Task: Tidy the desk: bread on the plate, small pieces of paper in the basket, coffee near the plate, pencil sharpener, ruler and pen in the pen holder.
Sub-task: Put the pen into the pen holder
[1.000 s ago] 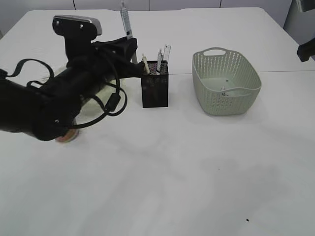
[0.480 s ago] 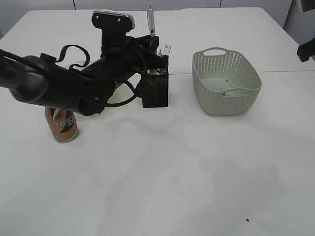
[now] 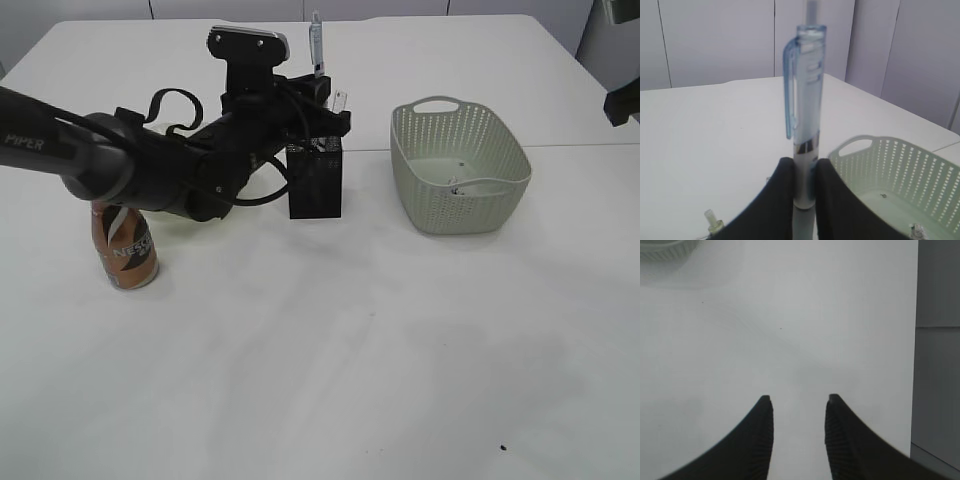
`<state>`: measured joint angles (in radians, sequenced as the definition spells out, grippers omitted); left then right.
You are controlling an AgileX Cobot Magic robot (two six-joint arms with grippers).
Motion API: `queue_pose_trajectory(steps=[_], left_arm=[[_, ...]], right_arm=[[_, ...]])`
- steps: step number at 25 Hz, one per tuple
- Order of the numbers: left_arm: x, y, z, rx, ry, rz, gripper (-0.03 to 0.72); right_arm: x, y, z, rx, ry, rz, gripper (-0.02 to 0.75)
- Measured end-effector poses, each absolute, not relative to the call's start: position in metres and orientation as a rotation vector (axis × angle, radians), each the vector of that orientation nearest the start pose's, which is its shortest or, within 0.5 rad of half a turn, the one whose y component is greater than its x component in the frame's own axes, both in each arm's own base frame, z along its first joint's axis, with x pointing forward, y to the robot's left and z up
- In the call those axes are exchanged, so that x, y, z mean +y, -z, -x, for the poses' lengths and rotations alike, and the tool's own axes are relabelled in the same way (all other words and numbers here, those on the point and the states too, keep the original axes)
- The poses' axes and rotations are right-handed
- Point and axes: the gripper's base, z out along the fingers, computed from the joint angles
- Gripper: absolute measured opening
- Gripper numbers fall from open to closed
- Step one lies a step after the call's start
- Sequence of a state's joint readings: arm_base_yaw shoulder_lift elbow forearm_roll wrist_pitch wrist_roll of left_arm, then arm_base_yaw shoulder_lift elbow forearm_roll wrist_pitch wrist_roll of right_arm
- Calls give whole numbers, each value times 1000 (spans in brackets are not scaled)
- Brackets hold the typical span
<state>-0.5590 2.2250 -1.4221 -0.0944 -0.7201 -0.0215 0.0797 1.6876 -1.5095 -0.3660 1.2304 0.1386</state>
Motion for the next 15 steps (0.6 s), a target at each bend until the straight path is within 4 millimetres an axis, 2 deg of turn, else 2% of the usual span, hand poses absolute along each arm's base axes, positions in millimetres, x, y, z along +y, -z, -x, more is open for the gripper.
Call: queue_pose_trajectory(steps=[4, 15], left_arm=[[-254, -171, -431, 1562, 450, -309, 59], [-255, -159, -432, 1587, 445, -315, 60]], right_arm=[[-3, -316, -347, 2819, 472, 29, 289], [-3, -316, -347, 2819, 472, 29, 288]])
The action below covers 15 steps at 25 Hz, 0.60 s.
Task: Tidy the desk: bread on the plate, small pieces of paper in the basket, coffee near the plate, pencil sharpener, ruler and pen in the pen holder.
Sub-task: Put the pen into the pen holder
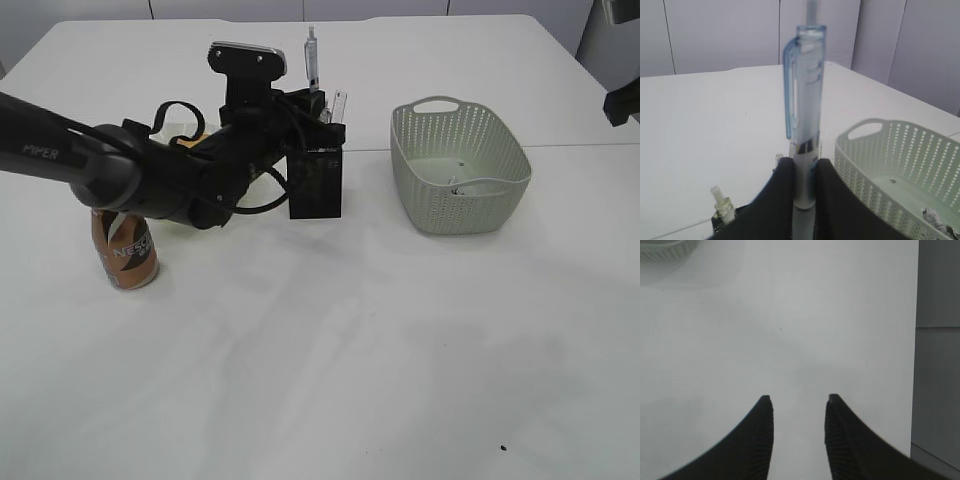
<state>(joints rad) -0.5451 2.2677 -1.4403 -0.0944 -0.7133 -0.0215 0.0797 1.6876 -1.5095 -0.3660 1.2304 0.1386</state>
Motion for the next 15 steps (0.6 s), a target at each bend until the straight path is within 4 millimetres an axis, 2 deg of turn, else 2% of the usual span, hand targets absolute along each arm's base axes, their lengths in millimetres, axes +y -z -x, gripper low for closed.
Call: queue_pose_trajectory(steps=[15], left_arm=[[-245, -156, -438, 1593, 427, -293, 62]], right_arm=[[-3, -316, -347, 2819, 472, 29, 289]])
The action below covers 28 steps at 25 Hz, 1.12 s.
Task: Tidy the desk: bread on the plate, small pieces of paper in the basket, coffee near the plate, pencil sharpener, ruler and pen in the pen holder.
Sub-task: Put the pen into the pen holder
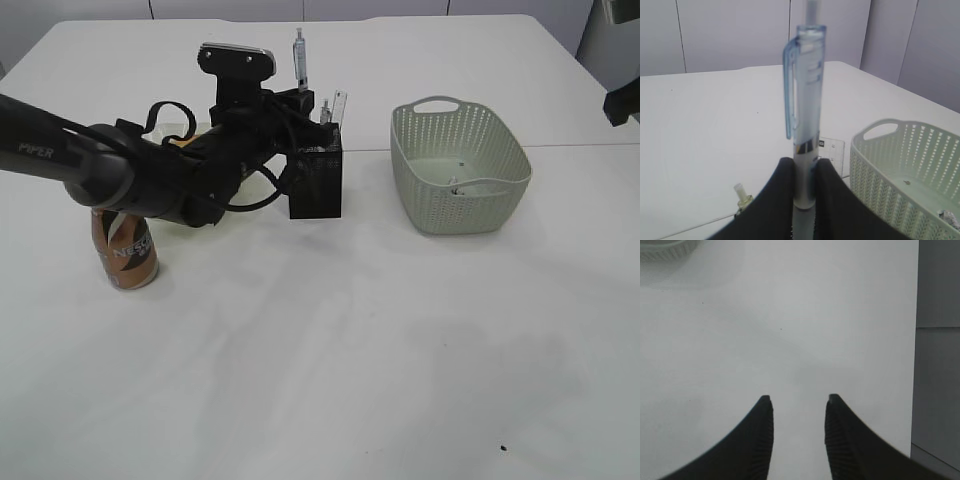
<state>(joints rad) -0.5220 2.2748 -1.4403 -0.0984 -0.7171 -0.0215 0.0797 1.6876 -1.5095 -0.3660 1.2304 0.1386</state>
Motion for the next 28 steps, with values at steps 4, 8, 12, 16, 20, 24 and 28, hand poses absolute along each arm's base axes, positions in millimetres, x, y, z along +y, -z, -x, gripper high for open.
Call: queue_pose_trajectory(steps=[4, 8, 12, 16, 20, 24, 28], left_arm=[[-245, -155, -438, 1600, 426, -295, 64], [-245, -154, -438, 1616, 424, -299, 64], [-245, -153, -438, 1629, 423, -302, 64], [-245, -149, -438, 1651, 420, -307, 64], [-246, -141, -438, 1665, 416, -310, 64], [-246, -138, -438, 1671, 415, -314, 65], [-246, -138, -438, 1670, 415, -318, 67]], right_arm=[[-3, -316, -347, 2819, 472, 29, 289], [-3, -316, -347, 2819, 472, 29, 289], [-3, -316, -347, 2819, 472, 29, 289], [-3, -316, -347, 2819, 472, 29, 289], [-3, -316, -347, 2819, 472, 29, 288], [-3, -316, -347, 2819, 472, 29, 288], [-3, -316, -347, 2819, 472, 29, 288]])
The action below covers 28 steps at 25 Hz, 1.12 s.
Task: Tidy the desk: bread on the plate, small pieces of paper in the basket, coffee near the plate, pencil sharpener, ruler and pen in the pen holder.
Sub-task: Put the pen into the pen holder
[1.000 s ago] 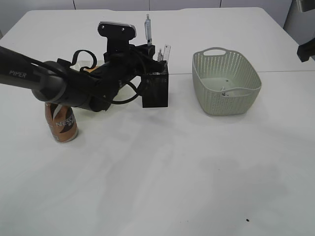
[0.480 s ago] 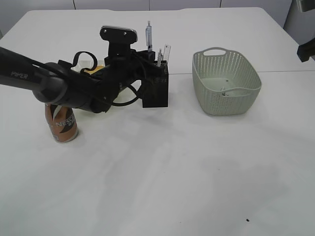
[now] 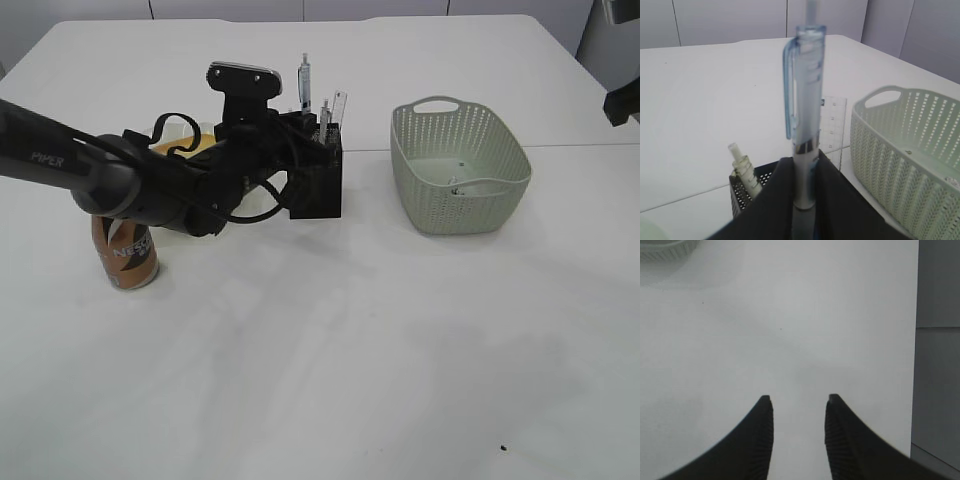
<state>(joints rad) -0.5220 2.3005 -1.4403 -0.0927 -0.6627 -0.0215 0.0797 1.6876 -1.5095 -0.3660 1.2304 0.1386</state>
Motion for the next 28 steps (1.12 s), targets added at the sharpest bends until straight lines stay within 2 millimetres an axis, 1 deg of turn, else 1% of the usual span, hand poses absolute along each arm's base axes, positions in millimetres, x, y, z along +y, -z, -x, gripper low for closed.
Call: queue_pose_trajectory(steps=[4, 9, 10, 12, 15, 18, 28], left_arm=[[-247, -138, -437, 1666, 413, -337, 75], [-247, -138, -437, 1663, 413, -346, 111], [-247, -138, -437, 1662, 413, -345, 129], [-247, -138, -437, 1662, 413, -345, 188], [-247, -138, -437, 1662, 415, -344, 293], [-247, -138, -437, 1661, 418, -340, 344], [-247, -141, -437, 1637, 423, -333, 359]], right_arm=[[-3, -316, -347, 2819, 472, 29, 288], [-3, -316, -347, 2819, 472, 29, 288], [-3, -316, -347, 2819, 472, 29, 288], [-3, -316, -347, 2819, 472, 29, 288], [-3, -316, -347, 2819, 472, 29, 288], [-3, -316, -347, 2818, 471, 30, 288], [-3, -316, -347, 2818, 471, 30, 288]])
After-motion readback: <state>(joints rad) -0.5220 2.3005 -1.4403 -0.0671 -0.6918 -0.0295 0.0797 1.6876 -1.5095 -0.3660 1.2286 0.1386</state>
